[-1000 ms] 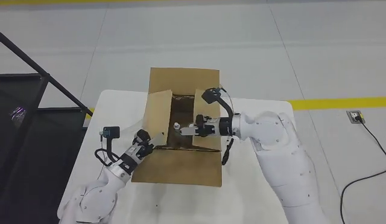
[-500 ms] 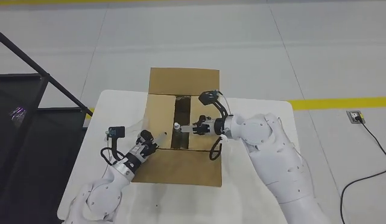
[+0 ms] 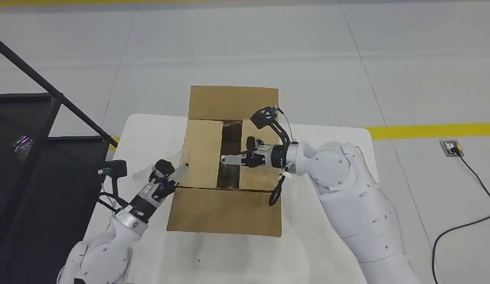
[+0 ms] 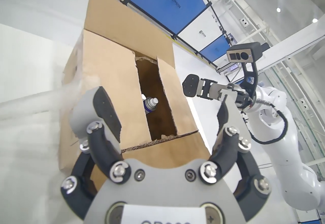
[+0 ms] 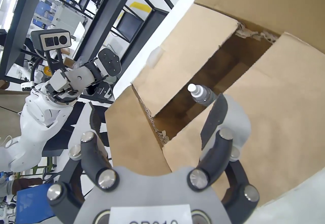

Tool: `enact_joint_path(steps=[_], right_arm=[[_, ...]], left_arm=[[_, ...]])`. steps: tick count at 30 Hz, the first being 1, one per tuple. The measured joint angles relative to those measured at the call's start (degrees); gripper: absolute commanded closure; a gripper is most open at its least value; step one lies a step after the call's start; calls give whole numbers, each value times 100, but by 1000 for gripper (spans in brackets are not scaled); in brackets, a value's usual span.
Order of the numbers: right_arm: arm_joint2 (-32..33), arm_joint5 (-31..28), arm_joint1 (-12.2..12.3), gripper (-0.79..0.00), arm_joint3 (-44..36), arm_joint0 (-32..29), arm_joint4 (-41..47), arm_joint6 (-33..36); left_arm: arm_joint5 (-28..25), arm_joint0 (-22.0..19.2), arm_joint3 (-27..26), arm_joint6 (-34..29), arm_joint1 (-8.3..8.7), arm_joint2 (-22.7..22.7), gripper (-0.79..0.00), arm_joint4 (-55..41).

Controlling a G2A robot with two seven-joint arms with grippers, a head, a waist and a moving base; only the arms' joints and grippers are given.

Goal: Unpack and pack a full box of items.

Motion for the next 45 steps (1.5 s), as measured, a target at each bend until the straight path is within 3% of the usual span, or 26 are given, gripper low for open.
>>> enact_joint_path(steps=[4,8,11,15,23,31,40,45], right_arm=[[-3,2,1,-785,4,1,-4,11],[-22,9,-1,-785,-14,-30,6,-26],[-142,171,-2,-785,-5,-89,-173,-241],[-119,520,-14,-785,290,50,-522,-1094],[62,1059,-55,-785,1339,491,-1066,-3296],[73,982,-174,-785,3196,1352,-680,-4013],[-180,411,-415,-785,4846,2020,-313,-4446],[-190,-327,-524,-785,5361,2220,95,-4238]], left_arm=[[-349,390,-71,-348,71,-612,-785,-528],[-1057,853,130,-1152,172,-1218,-785,-1142],[-1473,1032,394,-1900,250,-1429,-785,-1523],[-1734,1031,699,-2731,328,-1368,-785,-1874],[-2087,867,966,-3491,411,-783,-785,-1668],[-2303,844,960,-3571,477,-574,-785,-2027],[-2347,904,733,-3326,544,-603,-785,-2258],[-2273,939,592,-3098,569,-593,-785,-2386]])
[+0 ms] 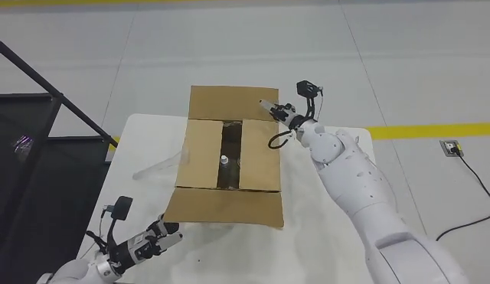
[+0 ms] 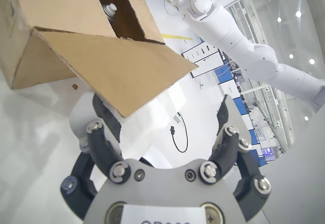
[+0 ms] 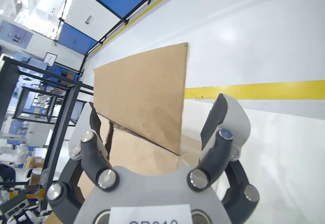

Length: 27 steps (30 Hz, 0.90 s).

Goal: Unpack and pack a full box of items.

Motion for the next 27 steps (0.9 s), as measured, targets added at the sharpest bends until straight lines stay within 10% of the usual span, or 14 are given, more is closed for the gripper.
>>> enact_joint_path(steps=[14,27], right_arm=[[409,-1342,37,-785,632,273,1143,635],[886,-2461,274,-785,591,243,2498,2927]], left_arm=[[397,-80,-182,375,68,79,-785,-117],[1260,-400,-313,1177,70,272,-785,121]])
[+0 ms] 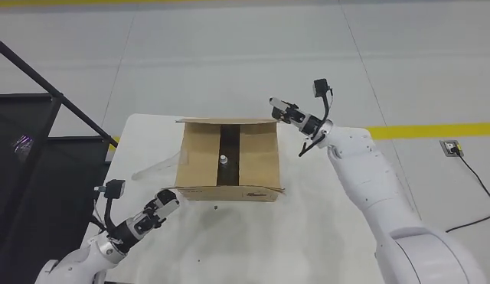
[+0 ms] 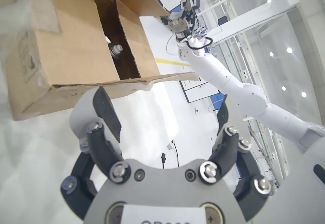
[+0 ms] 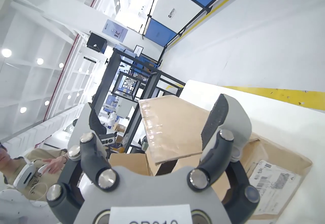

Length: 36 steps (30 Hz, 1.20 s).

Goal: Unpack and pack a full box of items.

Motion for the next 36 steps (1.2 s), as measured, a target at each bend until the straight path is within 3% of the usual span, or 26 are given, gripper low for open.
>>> enact_joint_path(steps=[5,10,20,26,36], right_arm=[[-91,47,65,-785,-117,76,-183,385],[-285,344,76,-785,-280,136,-601,355],[-601,1669,35,-785,-630,223,-1085,367],[-687,2196,10,-785,-874,177,-1004,741],[-723,2547,70,-785,-1555,-113,-899,1110]], left_arm=[[414,-176,-84,400,-17,150,-785,139],[833,-417,-94,717,-34,346,-785,398],[1597,-986,133,1320,-97,1035,-785,1433],[1728,-1188,286,1511,-130,1345,-785,1768],[1820,-1406,451,1686,-176,1642,-785,1989]])
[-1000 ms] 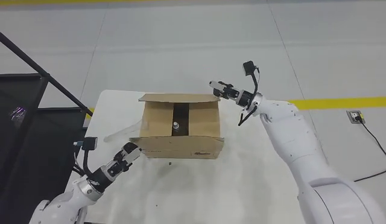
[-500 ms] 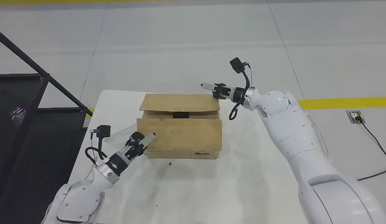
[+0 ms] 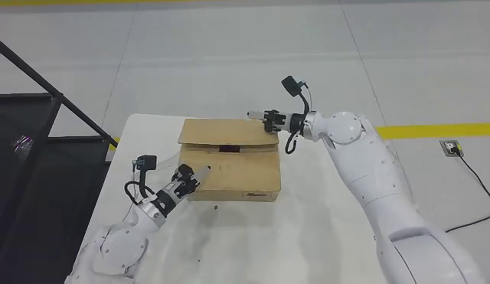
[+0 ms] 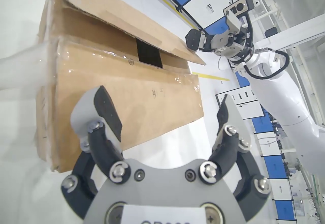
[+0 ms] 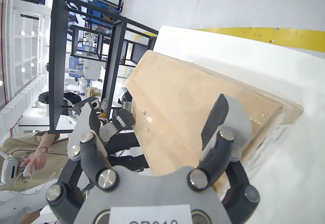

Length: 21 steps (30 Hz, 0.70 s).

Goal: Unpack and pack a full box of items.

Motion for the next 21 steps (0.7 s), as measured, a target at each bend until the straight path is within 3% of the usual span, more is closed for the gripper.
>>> enact_joint_path(steps=[11,21], right_arm=[[112,426,206,-785,-1197,-715,164,893],[177,943,340,-785,-1736,-1133,225,1033]], left_arm=[[-12,-66,88,55,-18,38,-785,-34],[-30,-38,120,204,-37,57,-785,-55]])
